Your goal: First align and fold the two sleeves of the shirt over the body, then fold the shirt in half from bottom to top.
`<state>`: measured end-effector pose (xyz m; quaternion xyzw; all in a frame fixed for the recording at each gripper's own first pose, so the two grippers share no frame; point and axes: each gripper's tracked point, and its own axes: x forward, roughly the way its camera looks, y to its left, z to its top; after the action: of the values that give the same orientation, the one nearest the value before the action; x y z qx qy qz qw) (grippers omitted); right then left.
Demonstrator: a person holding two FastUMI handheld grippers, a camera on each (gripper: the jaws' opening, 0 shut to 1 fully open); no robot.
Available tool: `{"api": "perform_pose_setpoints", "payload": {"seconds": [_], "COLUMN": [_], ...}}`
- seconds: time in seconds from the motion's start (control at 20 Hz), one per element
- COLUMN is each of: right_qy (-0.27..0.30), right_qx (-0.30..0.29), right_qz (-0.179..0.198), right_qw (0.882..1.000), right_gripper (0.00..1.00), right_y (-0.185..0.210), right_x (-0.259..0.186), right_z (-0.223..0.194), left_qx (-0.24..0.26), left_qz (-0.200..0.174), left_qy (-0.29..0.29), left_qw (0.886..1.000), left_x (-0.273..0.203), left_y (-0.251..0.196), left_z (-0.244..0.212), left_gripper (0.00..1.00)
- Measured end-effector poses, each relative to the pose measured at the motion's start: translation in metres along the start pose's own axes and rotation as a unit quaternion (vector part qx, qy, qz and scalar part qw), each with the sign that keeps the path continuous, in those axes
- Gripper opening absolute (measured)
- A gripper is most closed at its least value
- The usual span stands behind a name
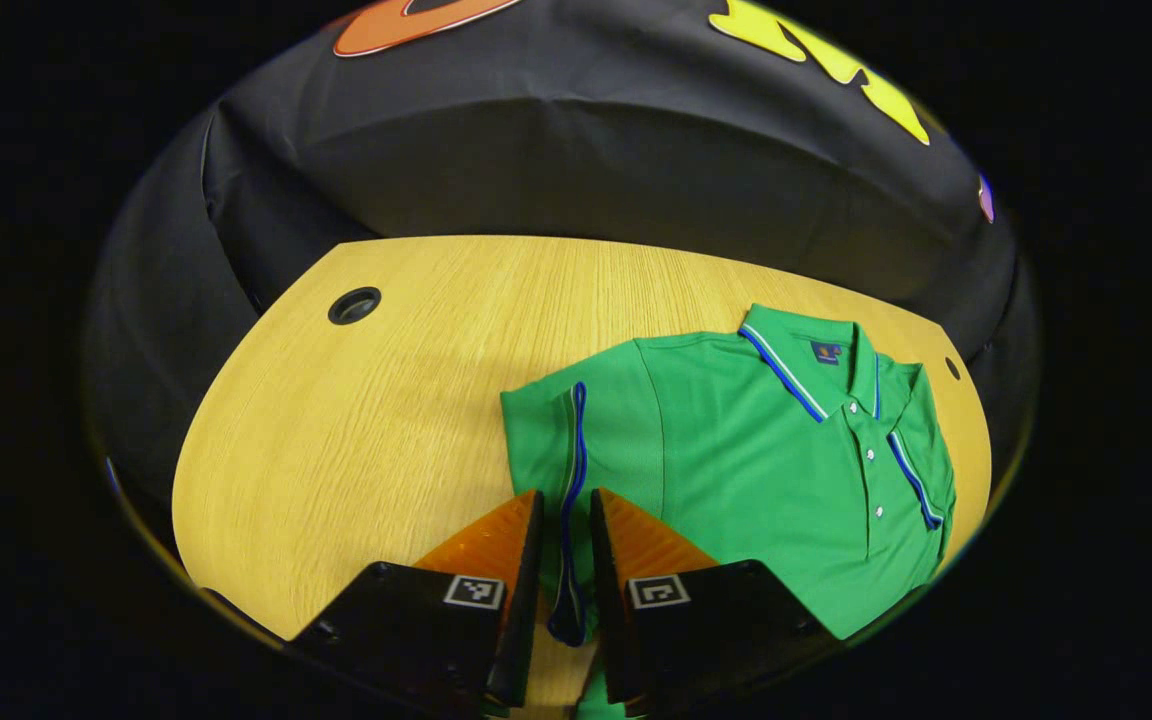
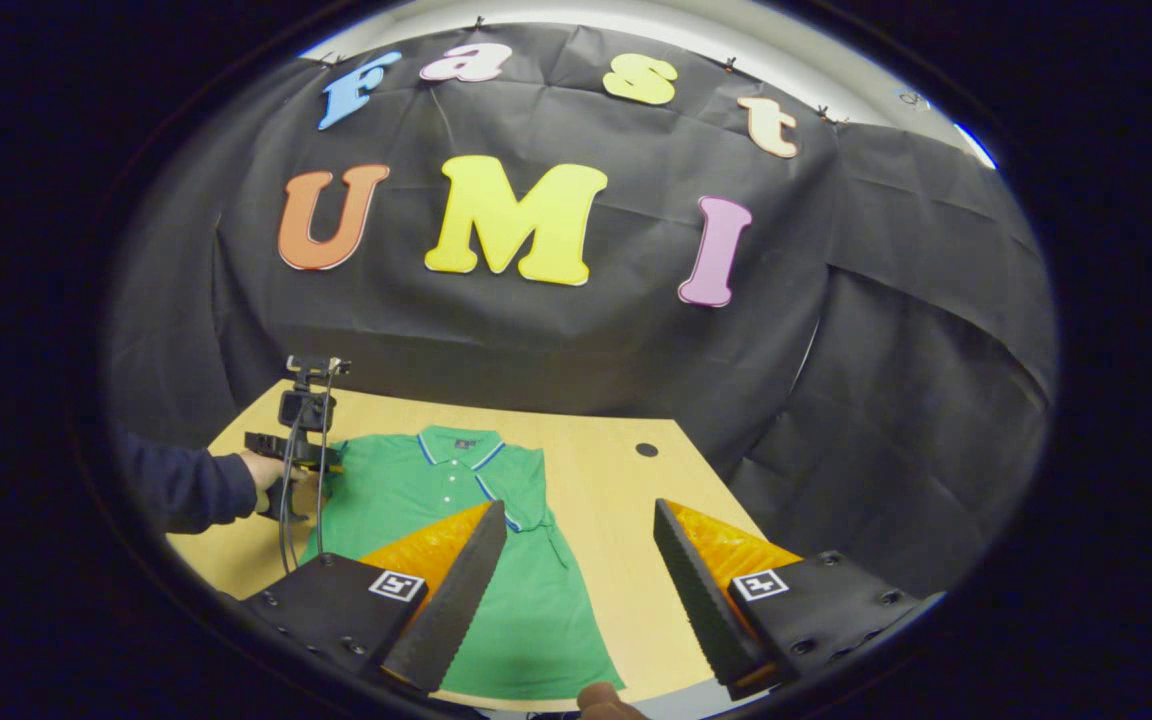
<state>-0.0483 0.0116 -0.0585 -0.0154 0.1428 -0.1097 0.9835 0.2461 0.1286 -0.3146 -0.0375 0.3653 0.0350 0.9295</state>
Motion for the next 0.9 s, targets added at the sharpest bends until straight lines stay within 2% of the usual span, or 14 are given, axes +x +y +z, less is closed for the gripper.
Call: {"api": "perform_pose_setpoints", "payload": {"seconds": [0.3, 0.45, 0.55, 0.9], "right_qy": [-0.004, -0.002, -0.001, 0.004], "right_qx": [-0.004, 0.001, 0.001, 0.018], "right_qz": [0.005, 0.003, 0.003, -0.005], "right_qw": [1.000, 1.000, 1.000, 1.000], "right_gripper": [0.94, 0.96, 0.96, 0.94], "right_y": [0.001, -0.002, -0.004, -0.016], "right_x": [-0.001, 0.000, -0.001, -0.002], "right_z": [0.001, -0.002, -0.005, -0.011], "left_qx": [0.022, 0.037, 0.053, 0.121], "left_qz": [-0.004, -0.005, -0.003, -0.041], "left_qy": [0.005, 0.008, -0.012, -0.054], "left_qw": [1.000, 0.999, 0.999, 0.990], "left_x": [0.003, -0.002, -0.012, -0.040], "left_y": [0.005, 0.010, 0.011, -0.044], "left_z": [0.005, 0.010, 0.024, 0.053], "left_gripper": [0.07, 0.04, 0.04, 0.04]}}
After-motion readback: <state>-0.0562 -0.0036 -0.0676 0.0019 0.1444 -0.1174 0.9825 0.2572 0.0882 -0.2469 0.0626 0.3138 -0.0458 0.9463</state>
